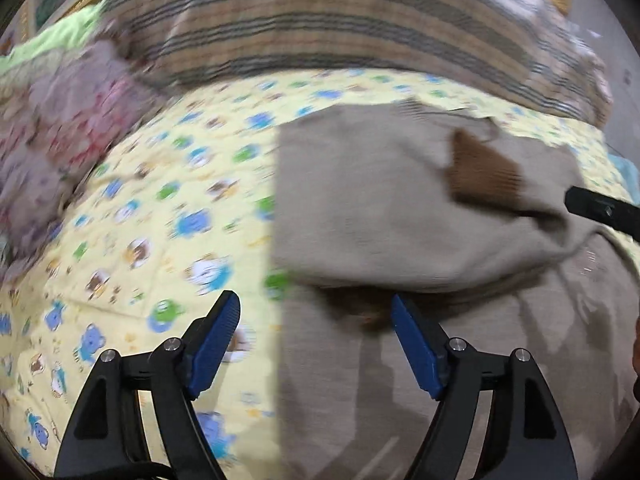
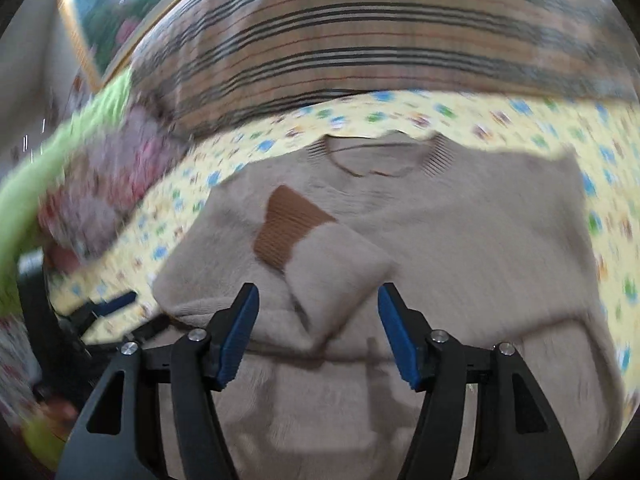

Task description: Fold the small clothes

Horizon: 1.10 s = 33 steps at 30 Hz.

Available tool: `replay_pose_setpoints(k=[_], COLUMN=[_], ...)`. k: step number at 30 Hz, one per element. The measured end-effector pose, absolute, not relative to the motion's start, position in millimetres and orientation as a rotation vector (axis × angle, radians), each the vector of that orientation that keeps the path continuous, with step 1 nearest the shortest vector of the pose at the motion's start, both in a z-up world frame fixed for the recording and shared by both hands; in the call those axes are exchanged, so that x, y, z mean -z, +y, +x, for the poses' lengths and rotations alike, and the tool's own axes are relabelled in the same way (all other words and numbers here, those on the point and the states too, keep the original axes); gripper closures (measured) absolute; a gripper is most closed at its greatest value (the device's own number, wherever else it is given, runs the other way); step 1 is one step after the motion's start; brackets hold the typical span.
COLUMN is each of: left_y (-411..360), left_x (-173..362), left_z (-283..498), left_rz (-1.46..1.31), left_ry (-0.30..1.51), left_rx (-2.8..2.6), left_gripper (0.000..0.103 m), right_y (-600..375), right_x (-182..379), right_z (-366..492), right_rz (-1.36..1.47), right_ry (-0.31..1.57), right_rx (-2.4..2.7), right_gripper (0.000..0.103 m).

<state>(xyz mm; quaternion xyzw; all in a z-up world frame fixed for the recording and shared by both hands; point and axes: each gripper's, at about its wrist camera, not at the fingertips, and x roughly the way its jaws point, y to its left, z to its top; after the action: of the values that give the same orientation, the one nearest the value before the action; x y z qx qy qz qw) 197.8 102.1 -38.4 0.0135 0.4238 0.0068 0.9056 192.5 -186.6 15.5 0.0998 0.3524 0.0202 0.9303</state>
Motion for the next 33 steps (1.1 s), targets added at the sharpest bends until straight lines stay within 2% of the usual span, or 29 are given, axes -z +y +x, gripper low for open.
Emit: replay_pose_setpoints(k=[8,10,11,14,17,19,21,23,25,27,33], left_y=[125.1,124.5,123.9,122.9,123.5,126.3,130.8,135.5,137.0,134.3,132.1], left_x=[57.6,57.4,56.5,56.3,63.3,64.4,64.3,64.4,64.2,63.4,62.9], left_z=[218.4,224.3,227.4,241.1,248.5,247.5,243.9,241.0,239.7,238.1,235.8], left_rz=[-0.057,-0.063,-0.062,-0.067,-0.091,-0.112,-0.138,-0.172,-0.185,-0.172,-0.174], left_ry=[0.936,0.931,0.927,0.917,0.934,0.927,0.91,0.903,0.896,0.885,0.881], left_rx=[-0.09,-0.1,-0.107,-0.142,-0.19,-0.195,-0.198,-0.2,-0.202,-0.213,-0.21], left_gripper=[0.025,0.025,0.025,0.024,0.019,0.018,0.016,0.015,0.015,0.015,0.014], right_y=[-146.8,-156.7,-167.7,-226.2,-299.2,-334.2,-355.3,-360.9,-360.0,-360.1,-363.5], right_x=[14.9,14.9,8.3,-28.0,-20.4,10.8,40.2,52.2,53.1,51.5,30.9], right_z=[246.9,251.9,251.1,228.5,200.4,195.5,186.9,173.8,166.5,164.5,155.2], right_rz=[-0.177,-0.166,-0.123,0.195,0.511,0.656,0.803,0.852,0.862,0.89,0.859], right_ry=[0.811,0.823,0.809,0.627,0.528,0.62,0.695,0.676,0.643,0.616,0.545], right_rx=[0.055,0.051,0.049,0.005,0.087,0.11,0.129,0.125,0.116,0.099,0.266], right_gripper=[0.04,0.071,0.09,0.092,0.092,0.089,0.073,0.06,0.057,0.045,0.042])
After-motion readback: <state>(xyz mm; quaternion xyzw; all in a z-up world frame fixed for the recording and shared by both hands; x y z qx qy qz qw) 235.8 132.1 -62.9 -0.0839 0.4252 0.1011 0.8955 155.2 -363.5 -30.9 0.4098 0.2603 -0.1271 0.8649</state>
